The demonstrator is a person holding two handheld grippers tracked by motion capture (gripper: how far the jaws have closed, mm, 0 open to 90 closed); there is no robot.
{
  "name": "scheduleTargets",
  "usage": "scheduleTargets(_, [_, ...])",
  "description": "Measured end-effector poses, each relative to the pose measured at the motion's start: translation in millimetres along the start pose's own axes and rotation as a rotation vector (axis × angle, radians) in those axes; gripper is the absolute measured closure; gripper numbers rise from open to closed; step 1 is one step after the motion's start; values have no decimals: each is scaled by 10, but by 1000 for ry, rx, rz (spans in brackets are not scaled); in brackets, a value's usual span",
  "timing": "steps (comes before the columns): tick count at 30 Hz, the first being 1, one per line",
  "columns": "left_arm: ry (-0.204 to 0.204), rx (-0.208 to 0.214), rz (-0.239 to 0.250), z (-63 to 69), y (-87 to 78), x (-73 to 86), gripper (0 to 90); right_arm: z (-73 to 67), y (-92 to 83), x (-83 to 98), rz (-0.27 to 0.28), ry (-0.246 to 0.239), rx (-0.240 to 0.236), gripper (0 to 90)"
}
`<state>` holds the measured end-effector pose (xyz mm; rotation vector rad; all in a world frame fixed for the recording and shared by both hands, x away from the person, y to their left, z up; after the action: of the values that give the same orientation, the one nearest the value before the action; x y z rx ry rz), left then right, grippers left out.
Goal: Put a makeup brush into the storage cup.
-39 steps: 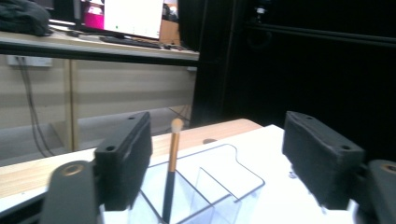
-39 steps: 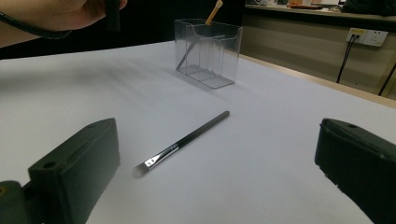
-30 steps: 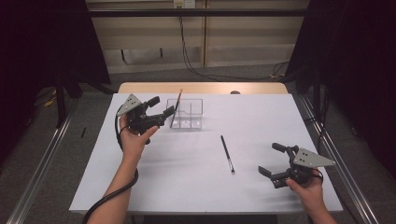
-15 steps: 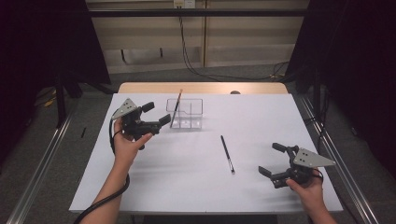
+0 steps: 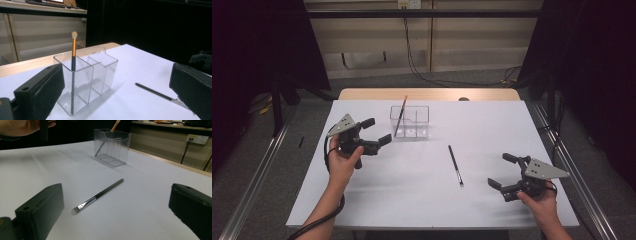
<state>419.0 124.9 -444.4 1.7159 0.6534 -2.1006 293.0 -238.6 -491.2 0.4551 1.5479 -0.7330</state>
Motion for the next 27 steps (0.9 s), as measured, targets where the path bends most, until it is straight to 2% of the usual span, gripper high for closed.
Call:
scheduleTargets(8, [8,24,5,102,-74,29,0,0,-3,-3,3,1,0,0])
scheduleTargets(12, [40,33,-24,150,-80,84,0,0,-1,1,2,4,-1,0])
scheduleTargets(18, [48,46,-25,203,-92,120,0,-7,14,3,0,2,-4,0])
scheduleTargets(25, [86,53,-46,239,-153,176,0,-2,11,4,1,4,-3,0])
scheduleTargets(27, [79,56,-42,247,-177,187,0,-1,10,4,2,5,-3,0])
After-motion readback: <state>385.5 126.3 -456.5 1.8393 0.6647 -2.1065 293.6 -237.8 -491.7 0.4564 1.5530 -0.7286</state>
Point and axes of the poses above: each handheld gripper's, and its own axes: y roughly forward along the jaws, x roughly out of its underside, z roughly to its right, the point moved 9 cm from there along y, roughly forward along the jaws, and after that the axes turned 3 degrees about z, right-handed, at the moved point
